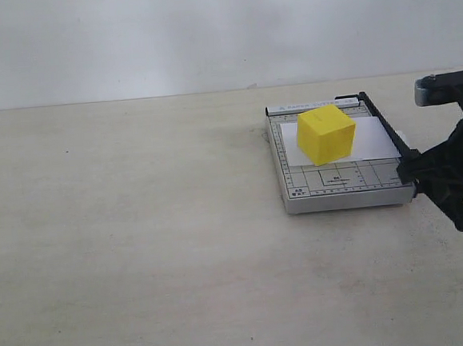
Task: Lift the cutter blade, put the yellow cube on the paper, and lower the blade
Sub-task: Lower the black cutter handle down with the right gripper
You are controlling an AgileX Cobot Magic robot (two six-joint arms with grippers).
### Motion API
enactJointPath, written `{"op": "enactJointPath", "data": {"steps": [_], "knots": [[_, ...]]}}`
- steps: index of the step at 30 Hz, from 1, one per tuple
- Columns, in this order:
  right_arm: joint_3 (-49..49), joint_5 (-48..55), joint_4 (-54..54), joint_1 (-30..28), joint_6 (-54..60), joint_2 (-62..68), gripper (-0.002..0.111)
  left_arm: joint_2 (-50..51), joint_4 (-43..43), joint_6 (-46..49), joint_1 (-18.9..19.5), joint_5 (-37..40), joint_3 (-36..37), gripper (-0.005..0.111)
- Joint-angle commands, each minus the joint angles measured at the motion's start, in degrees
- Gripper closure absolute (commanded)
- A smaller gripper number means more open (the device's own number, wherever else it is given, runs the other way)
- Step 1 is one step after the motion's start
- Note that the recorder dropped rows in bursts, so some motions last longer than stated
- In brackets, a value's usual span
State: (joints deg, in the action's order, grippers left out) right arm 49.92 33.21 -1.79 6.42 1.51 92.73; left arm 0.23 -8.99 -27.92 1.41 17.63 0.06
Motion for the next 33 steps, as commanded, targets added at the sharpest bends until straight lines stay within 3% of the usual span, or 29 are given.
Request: {"op": "enactJointPath", "data": {"steps": [1,10,17,19,27,33], "knots": [[-0.94,-2.55,-5.79,0.59,2.25,3.10,0.108,-0.23,0.00,0.02,-0.30,-0.21,-0.06,0.102],[-0.94,-3.15,-6.64,0.59,2.25,3.36,0.107,-0.23,0.00,0.02,-0.30,-0.10,-0.06,0.102],[-0.94,-3.39,-6.64,0.59,2.04,3.36,0.069,-0.23,0.00,0.02,-0.30,-0.10,-0.06,0.102],[-0.94,-3.39,-6.64,0.59,1.82,3.36,0.064,-0.23,0.00,0.02,-0.30,-0.21,-0.06,0.102],[0.47,1.34,-1.72,0.48,0.11,-2.22,0.064,-0.23,0.00,0.02,-0.30,-0.21,-0.06,0.102],[0.10,6.95,1.79,0.48,-8.28,-17.72,0.064,-0.23,0.00,0.02,-0.30,-0.21,-0.06,0.102]]}}
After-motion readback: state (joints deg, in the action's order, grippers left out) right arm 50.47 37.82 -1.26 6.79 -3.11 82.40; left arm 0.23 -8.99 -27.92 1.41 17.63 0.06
